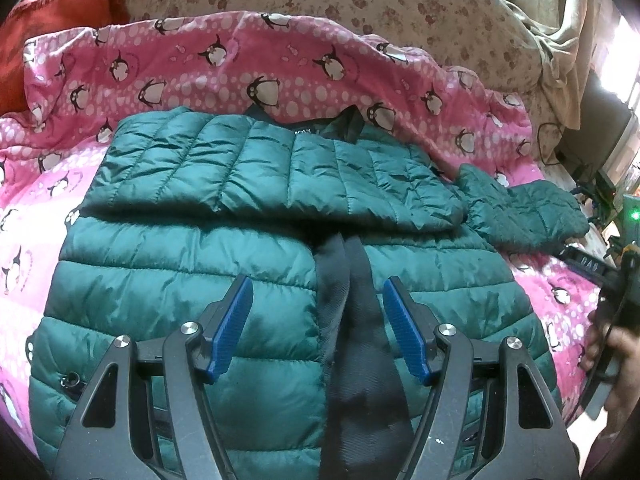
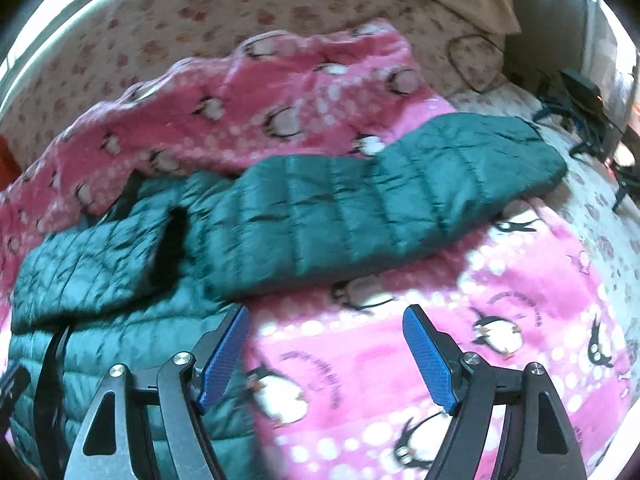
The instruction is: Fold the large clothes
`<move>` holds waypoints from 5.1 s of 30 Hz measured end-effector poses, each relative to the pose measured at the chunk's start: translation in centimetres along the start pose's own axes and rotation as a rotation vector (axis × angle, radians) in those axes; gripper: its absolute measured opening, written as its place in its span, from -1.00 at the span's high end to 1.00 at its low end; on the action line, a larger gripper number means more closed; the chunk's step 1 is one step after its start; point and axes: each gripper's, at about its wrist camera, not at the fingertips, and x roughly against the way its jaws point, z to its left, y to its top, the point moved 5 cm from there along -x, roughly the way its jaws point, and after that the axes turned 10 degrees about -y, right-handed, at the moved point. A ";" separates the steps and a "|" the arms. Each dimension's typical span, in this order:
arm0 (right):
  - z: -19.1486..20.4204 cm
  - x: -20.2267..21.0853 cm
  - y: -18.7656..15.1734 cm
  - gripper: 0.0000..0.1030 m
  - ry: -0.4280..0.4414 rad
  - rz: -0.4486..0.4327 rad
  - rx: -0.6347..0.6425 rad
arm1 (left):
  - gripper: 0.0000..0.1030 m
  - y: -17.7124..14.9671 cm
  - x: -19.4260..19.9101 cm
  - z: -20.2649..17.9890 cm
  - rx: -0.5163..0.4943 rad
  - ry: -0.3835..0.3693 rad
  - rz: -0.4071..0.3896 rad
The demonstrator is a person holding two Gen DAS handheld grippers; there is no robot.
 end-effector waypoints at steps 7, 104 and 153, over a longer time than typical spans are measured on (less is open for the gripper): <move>-5.5 -1.1 2.4 -0.49 -0.001 -0.004 -0.143 | -0.32 -0.2 -0.6 0.8 0.044 -0.017 0.017; 11.7 5.9 -4.7 -0.01 0.478 -0.110 0.066 | 0.56 6.1 -3.5 1.3 0.210 -0.197 -0.007; 22.4 -2.5 -2.3 -0.06 0.270 0.014 0.306 | 0.32 8.0 1.7 15.1 0.107 0.196 -0.045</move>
